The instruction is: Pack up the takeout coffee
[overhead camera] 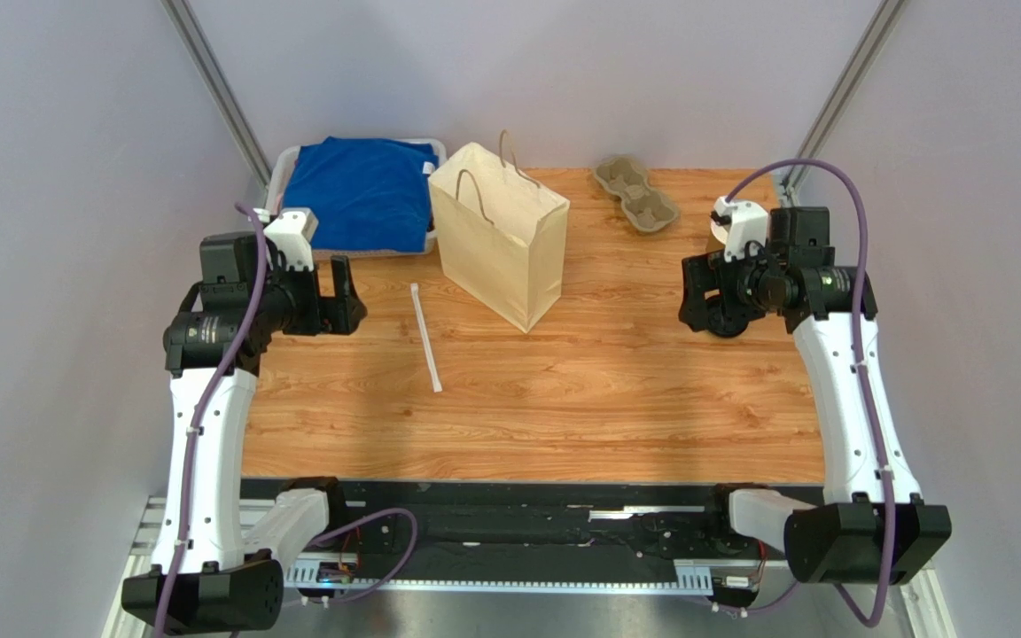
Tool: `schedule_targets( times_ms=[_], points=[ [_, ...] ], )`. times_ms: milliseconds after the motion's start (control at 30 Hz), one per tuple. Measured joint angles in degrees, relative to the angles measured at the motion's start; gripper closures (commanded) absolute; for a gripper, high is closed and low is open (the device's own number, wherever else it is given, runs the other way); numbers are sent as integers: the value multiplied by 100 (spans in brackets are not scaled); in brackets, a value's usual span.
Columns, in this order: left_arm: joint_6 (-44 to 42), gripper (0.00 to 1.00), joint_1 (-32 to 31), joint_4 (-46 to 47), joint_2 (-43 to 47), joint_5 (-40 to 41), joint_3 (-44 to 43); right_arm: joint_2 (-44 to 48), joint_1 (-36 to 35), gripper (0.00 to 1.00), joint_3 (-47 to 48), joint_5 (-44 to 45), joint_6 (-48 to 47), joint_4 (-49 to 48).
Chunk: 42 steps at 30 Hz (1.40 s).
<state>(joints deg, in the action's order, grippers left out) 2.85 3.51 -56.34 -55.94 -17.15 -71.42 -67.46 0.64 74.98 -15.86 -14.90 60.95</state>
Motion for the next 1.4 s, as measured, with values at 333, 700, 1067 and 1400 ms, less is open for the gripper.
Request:
schedule_targets(
  times_ms=[333,700,1067,1400],
  points=[
    [-55,1,0,-44,-166,146,-162,-1794,1440,0,2033,-297,52,387],
    [4,1,0,275,103,188,-179,-3792,2057,4,4367,-203,229,483],
    [-79,1,0,450,22,-496,-170,-5235,2087,21,4970,-76,487,286],
    [-170,3,0,605,-50,-675,-61,-6271,2076,35,5292,-188,802,-103]
  ],
)
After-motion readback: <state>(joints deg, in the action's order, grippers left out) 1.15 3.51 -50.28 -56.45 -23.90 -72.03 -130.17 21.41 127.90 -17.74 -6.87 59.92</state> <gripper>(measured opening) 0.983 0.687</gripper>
